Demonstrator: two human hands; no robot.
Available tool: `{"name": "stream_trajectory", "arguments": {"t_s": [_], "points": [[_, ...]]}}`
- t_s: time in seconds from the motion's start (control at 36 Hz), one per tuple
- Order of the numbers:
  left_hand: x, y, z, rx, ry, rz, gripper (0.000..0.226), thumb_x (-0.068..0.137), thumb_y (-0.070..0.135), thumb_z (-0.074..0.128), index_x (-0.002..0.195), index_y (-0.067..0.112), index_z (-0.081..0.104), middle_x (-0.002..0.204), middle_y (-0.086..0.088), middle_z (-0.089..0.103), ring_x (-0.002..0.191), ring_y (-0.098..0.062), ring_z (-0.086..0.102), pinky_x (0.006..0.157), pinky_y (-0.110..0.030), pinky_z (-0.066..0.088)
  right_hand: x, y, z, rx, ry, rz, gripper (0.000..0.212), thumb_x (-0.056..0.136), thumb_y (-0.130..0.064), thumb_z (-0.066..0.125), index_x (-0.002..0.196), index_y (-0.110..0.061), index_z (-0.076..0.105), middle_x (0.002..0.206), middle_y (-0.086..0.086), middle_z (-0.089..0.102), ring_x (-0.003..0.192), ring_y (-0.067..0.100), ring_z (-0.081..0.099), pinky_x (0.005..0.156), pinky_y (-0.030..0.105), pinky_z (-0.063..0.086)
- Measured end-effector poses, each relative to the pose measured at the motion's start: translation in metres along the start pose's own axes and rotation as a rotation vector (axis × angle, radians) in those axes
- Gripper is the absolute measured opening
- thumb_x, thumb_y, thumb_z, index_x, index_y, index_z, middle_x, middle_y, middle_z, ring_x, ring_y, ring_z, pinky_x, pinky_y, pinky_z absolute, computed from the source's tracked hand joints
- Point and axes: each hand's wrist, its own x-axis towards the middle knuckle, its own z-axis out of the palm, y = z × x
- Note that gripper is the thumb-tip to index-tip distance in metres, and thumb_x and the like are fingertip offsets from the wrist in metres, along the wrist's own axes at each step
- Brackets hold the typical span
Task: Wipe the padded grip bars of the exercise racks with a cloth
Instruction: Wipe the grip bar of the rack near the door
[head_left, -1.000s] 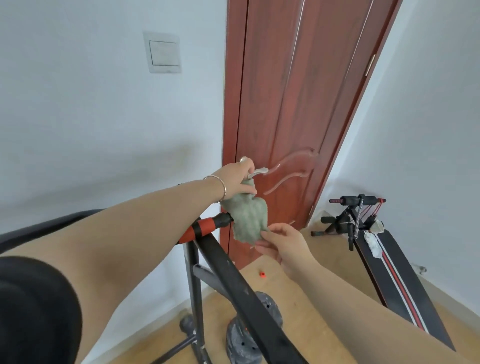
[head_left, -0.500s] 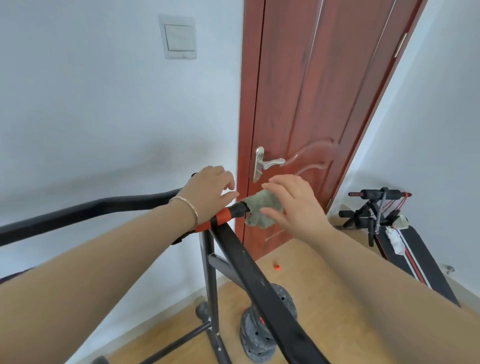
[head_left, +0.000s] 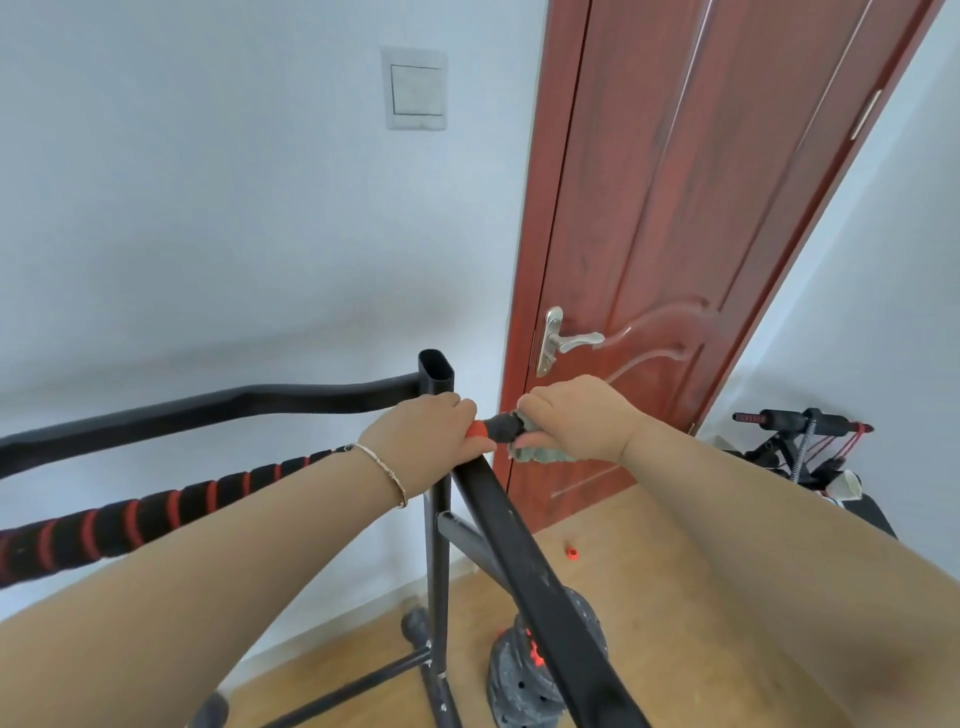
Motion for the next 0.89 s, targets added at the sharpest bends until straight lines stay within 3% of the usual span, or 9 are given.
{"name": "stream_trajectory", "arguments": {"t_s": [0.17, 0.31, 0.44, 0.5, 0.56, 0.61, 0.69, 0.75, 0.89], "points": [[-0.007, -0.003, 0.003, 0.138, 0.046, 0.076, 0.03, 0.087, 0.037, 0.075, 0.109, 0.025, 0.059, 0.08, 0.001, 0.051, 0.063, -0.015, 0.037, 0.047, -0.026, 0.039, 0.001, 0.003, 0.004, -0.033, 0.005, -0.005, 0.061, 0.095, -0.061, 0.01, 0.098, -0.017, 0.052, 0.081, -0.003, 0.06, 0.065, 0.021, 0.059, 0.061, 0.039, 0.05], [-0.006, -0.004, 0.008, 0.168, 0.045, 0.06, 0.029, 0.094, 0.033, 0.068, 0.116, 0.027, 0.05, 0.085, -0.001, 0.051, 0.071, -0.017, 0.051, 0.05, -0.028, 0.044, 0.006, 0.001, 0.007, 0.082, 0.047, 0.082, 0.036, 0.108, -0.039, 0.028, 0.083, -0.02, 0.047, 0.062, -0.002, 0.051, 0.053, 0.022, 0.051, 0.056, 0.042, 0.047], [-0.007, 0.0, 0.0, 0.133, 0.123, 0.059, 0.027, 0.084, 0.046, 0.076, 0.093, 0.022, 0.066, 0.072, 0.0, 0.052, 0.059, -0.015, 0.051, 0.043, -0.026, 0.043, 0.027, 0.011, -0.006, 0.494, -0.104, 0.287, 0.054, 0.107, -0.046, 0.027, 0.066, -0.014, 0.042, 0.056, 0.0, 0.041, 0.052, 0.014, 0.04, 0.055, 0.031, 0.033], [-0.007, 0.002, -0.003, 0.135, 0.147, 0.066, 0.03, 0.087, 0.05, 0.07, 0.094, 0.021, 0.066, 0.075, -0.001, 0.054, 0.062, -0.016, 0.051, 0.048, -0.028, 0.047, 0.033, 0.013, -0.011, 0.488, -0.15, 0.294, 0.048, 0.108, -0.039, 0.03, 0.081, -0.009, 0.055, 0.067, 0.006, 0.051, 0.063, 0.02, 0.051, 0.06, 0.036, 0.039], [-0.006, 0.0, -0.006, -0.023, 0.079, -0.066, 0.039, 0.099, 0.054, 0.047, 0.107, 0.018, 0.059, 0.092, -0.002, 0.055, 0.08, -0.018, 0.055, 0.069, -0.035, 0.052, 0.031, 0.009, -0.016, 0.353, -0.146, 0.275, 0.026, 0.105, -0.021, 0.044, 0.122, -0.006, 0.056, 0.096, 0.011, 0.062, 0.081, 0.03, 0.061, 0.07, 0.044, 0.049], [-0.008, -0.007, -0.009, -0.243, 0.007, -0.205, 0.054, 0.096, 0.064, 0.035, 0.108, 0.016, 0.056, 0.1, 0.0, 0.057, 0.09, -0.02, 0.058, 0.08, -0.035, 0.049, 0.022, 0.001, -0.014, 0.197, -0.068, 0.25, 0.046, 0.095, -0.01, 0.059, 0.139, -0.005, 0.047, 0.115, 0.012, 0.059, 0.084, 0.033, 0.063, 0.071, 0.047, 0.053], [-0.017, -0.021, -0.017, -0.235, -0.098, -0.239, 0.076, 0.08, 0.082, 0.023, 0.105, 0.019, 0.057, 0.097, 0.003, 0.061, 0.086, -0.018, 0.06, 0.078, -0.035, 0.051, 0.004, -0.016, -0.011, 0.299, 0.252, 0.229, 0.032, 0.099, -0.024, 0.05, 0.116, 0.0, 0.063, 0.098, 0.013, 0.065, 0.073, 0.033, 0.065, 0.062, 0.045, 0.053], [-0.024, -0.027, -0.02, -0.219, -0.21, -0.247, 0.079, 0.075, 0.086, 0.019, 0.093, 0.02, 0.059, 0.086, 0.002, 0.063, 0.076, -0.017, 0.062, 0.072, -0.037, 0.053, -0.003, -0.033, -0.014, 0.549, 0.509, 0.298, 0.053, 0.1, -0.04, 0.029, 0.097, -0.003, 0.067, 0.08, 0.008, 0.066, 0.066, 0.028, 0.063, 0.061, 0.039, 0.051], [-0.021, -0.023, -0.017, -0.357, -0.339, -0.207, 0.049, 0.095, 0.07, 0.029, 0.073, 0.034, 0.052, 0.068, -0.001, 0.062, 0.061, -0.015, 0.057, 0.061, -0.035, 0.049, 0.004, -0.063, -0.019, 0.353, 0.245, 0.12, 0.064, 0.096, -0.053, 0.015, 0.093, -0.011, 0.064, 0.082, 0.001, 0.059, 0.074, 0.023, 0.057, 0.066, 0.043, 0.046]]}}
